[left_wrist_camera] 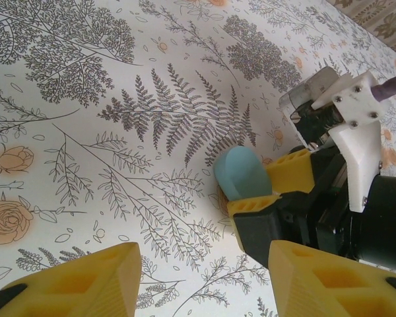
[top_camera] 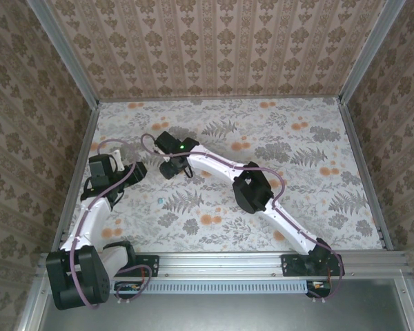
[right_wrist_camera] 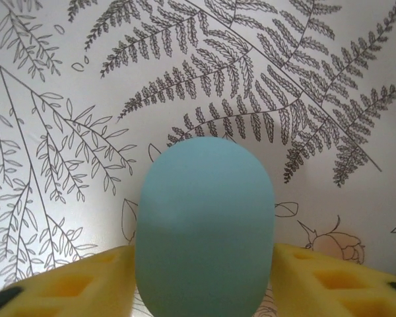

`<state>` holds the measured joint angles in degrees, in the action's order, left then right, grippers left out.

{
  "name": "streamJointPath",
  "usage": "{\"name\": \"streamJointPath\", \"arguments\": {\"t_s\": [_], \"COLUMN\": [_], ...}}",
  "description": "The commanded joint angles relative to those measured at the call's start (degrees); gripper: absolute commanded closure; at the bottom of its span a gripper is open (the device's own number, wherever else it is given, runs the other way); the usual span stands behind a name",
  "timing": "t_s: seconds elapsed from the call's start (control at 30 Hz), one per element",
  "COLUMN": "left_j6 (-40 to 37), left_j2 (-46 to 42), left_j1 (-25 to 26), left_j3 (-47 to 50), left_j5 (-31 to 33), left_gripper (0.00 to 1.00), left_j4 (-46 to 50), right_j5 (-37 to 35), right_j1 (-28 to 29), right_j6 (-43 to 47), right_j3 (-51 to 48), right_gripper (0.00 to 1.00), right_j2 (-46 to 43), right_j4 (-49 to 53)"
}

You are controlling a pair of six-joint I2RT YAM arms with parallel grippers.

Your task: Insert the wireless bluetooth earbuds into the charging case

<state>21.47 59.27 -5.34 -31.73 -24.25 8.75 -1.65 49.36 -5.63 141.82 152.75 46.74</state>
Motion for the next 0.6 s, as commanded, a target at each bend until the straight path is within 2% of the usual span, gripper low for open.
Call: {"name": "streamJointPath", "arguments": {"t_s": [0.0, 0.2, 0.43, 0.57], "left_j6": [1.03, 0.47, 0.89, 0.59], "left_j2": [-1.31, -3.98, -8.27, -10.07], "left_j1": [-0.33, -0.36, -0.24, 0.06], "left_j3": [0.35, -0.27, 0.87, 2.5], "left_j5": [-1.38, -2.0, -4.72, -10.79], "left_gripper": [0.46, 0.46, 0.48, 0.49], "left_j4": [0.46, 2.2, 1.39, -4.01], "right_j5": [1.36, 2.8, 8.53, 14.72], "right_j1": [0.23, 0.01, -2.28, -4.35], "right_j6": [2.48, 5.71, 7.96, 9.81], "right_j3": [1.27, -5.53, -29.33, -41.24], "right_gripper": [0.59, 0.7, 0.72, 0.72], "right_j2": [0.94, -4.07, -20.74, -30.78], "right_j4": [1.09, -1.11, -12.09, -15.76]}}
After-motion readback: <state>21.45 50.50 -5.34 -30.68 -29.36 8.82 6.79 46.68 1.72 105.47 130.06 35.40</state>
